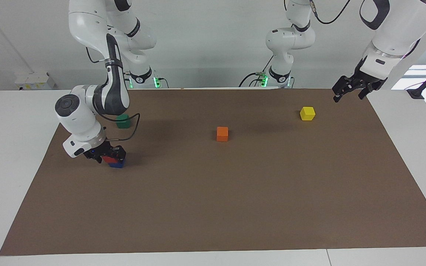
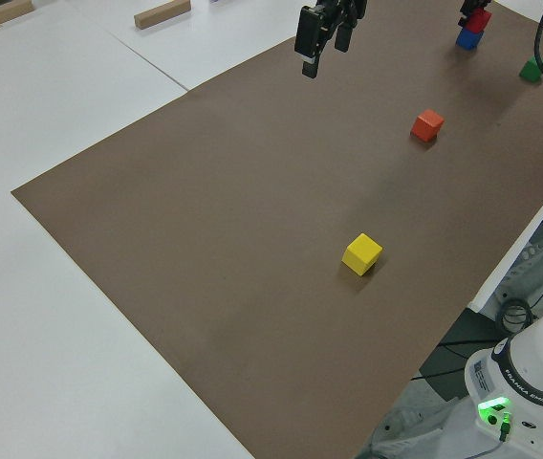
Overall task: Transfer red block to right arm and stack on blue block
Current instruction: 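Lower the red cube onto the blue cube and open the right gripper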
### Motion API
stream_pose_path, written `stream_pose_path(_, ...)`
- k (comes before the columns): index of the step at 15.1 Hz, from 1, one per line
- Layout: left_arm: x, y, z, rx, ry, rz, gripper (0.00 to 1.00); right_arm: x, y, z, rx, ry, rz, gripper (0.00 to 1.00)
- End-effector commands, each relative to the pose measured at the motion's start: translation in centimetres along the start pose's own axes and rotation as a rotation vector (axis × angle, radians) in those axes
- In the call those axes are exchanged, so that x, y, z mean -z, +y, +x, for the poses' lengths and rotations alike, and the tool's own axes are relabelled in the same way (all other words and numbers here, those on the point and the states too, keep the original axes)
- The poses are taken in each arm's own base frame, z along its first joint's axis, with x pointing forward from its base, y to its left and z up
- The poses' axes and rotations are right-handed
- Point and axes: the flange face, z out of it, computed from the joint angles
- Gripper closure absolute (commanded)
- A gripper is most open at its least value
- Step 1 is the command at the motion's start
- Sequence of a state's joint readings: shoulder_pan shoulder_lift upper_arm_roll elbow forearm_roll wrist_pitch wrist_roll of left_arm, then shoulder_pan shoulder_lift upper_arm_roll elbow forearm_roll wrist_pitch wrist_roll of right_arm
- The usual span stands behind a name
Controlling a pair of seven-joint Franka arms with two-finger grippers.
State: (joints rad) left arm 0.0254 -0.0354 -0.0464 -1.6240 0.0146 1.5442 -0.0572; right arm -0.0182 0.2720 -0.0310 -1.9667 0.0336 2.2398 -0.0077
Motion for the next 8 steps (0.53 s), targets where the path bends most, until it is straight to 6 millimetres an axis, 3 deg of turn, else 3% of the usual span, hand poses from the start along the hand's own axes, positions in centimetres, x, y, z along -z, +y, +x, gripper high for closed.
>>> stream_pose_path(1, 0.9, 1.0, -0.2, -0.033, -0.006, 0.031, 0.00, 0.4, -0.2, -0.3, -0.017, -0.024, -0.008, 0.03)
stream_pose_path(4, 0.9, 1.0, -0.5, -0.030, -0.003, 0.029, 0.00, 2.8, -0.6, 0.3, -0.018, -0.029, 0.002, 0.03)
stream_pose_path(8, 0.8, -0.1, -0.9, -0.004, -0.005, 0.025, 0.00, 9.2, -1.8, 0.3, -0.005, -0.004, 0.011, 0.01)
